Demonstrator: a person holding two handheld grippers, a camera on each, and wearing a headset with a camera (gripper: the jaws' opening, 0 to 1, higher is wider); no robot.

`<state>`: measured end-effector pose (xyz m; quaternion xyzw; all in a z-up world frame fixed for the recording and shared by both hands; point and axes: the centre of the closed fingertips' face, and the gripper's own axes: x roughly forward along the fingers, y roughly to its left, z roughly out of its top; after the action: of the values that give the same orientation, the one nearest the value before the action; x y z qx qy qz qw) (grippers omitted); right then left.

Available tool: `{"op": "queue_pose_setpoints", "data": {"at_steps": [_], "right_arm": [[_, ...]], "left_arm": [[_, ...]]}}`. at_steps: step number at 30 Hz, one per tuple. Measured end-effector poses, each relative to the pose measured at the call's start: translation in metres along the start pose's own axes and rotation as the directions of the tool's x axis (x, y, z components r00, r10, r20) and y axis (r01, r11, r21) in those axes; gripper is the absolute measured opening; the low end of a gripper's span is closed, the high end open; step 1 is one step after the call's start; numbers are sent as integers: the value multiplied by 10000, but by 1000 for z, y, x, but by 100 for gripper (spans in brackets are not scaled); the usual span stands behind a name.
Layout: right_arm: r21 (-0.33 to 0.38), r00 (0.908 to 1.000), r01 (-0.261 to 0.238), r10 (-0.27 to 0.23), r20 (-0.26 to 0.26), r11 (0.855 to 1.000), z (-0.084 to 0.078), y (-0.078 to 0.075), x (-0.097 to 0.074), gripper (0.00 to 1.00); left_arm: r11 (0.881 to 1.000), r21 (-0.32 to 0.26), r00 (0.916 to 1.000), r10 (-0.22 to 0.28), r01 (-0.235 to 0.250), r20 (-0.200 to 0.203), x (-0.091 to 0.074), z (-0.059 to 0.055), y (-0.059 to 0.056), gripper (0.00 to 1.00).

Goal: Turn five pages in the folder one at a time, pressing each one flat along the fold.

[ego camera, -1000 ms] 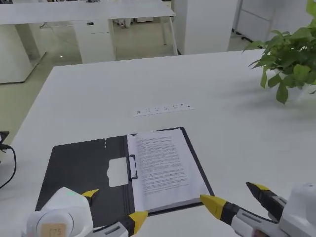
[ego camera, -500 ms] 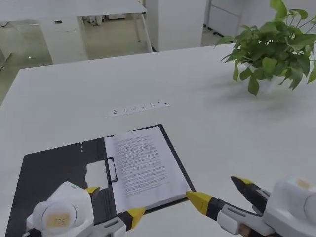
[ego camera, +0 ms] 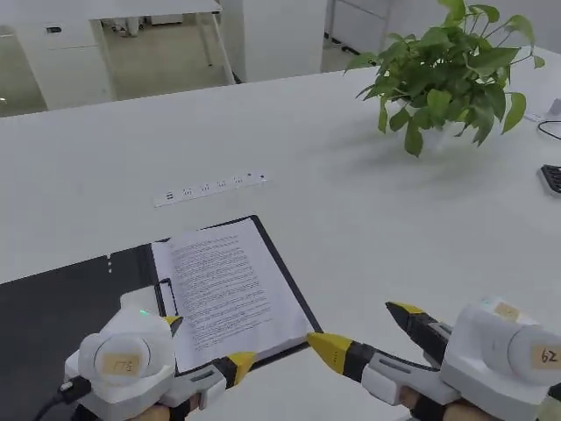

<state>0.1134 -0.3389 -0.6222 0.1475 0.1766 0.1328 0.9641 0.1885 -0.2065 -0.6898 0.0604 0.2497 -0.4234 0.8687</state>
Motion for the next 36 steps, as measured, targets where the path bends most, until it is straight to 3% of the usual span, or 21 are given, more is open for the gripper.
{"op": "queue_pose_setpoints", "data": {"at_steps": [20, 24, 36], "right_arm": [[-11, 9999, 120, -120, 87, 9999, -3, 0, -2, 80], [-36, 9998, 164, -163, 127, 9999, -3, -1, -1, 80], [-72, 9998, 213, -212, 13, 9997, -9, -2, 0, 79]], "left_arm": [[9992, 135, 9993, -365, 367, -116, 54, 0, -13, 68], [9988, 224, 9988, -419, 425, -253, 66, -4, -15, 68], [9999, -87, 9992, -104, 100, -384, 95, -12, -8, 66]]}}
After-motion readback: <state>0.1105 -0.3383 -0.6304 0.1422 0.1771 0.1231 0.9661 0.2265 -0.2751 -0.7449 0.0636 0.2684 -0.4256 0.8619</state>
